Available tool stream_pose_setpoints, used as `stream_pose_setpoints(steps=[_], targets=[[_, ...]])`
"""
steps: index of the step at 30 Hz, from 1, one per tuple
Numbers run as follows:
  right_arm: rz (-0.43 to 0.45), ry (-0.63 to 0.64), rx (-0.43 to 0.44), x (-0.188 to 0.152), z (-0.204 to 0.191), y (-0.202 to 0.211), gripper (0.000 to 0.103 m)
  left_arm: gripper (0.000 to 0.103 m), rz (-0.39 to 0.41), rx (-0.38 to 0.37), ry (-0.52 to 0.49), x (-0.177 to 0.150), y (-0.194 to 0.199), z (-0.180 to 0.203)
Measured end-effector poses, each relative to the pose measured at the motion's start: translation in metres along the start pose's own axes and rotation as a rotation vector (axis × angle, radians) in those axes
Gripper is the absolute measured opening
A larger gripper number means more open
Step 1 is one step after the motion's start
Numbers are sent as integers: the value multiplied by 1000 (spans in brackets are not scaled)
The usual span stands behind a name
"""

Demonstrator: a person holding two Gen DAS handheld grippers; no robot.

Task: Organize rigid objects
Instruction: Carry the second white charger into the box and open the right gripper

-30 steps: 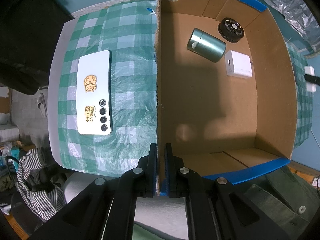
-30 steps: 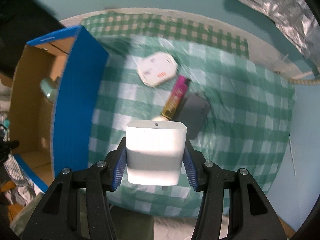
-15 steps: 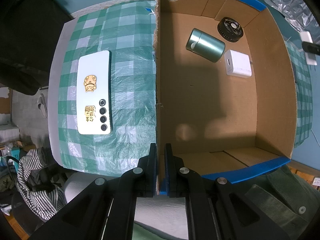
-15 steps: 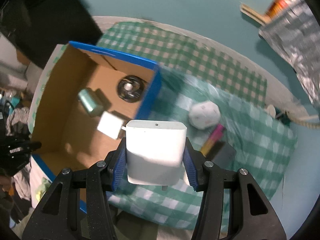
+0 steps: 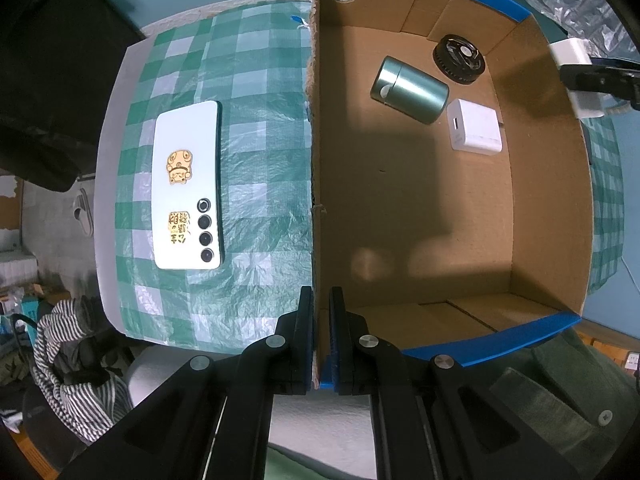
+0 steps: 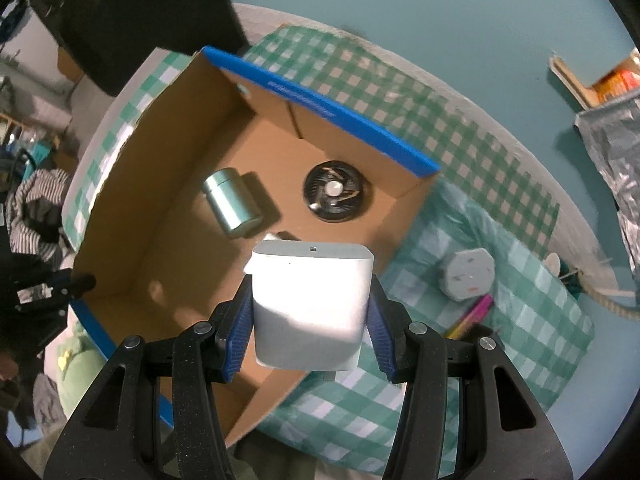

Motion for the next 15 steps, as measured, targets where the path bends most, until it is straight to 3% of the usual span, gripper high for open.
stream_pose_setpoints(steps=[15], targets=[[-67, 29, 2, -3, -10, -35, 52, 7, -9, -6, 1, 1, -3, -3]])
Point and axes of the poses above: each gripper's, at about its wrist camera, not at the fingertips, and y roughly against the way its jaws point, z to its right, x to its top, the point moved 4 cm from there along -y, roughly the way its jaws point
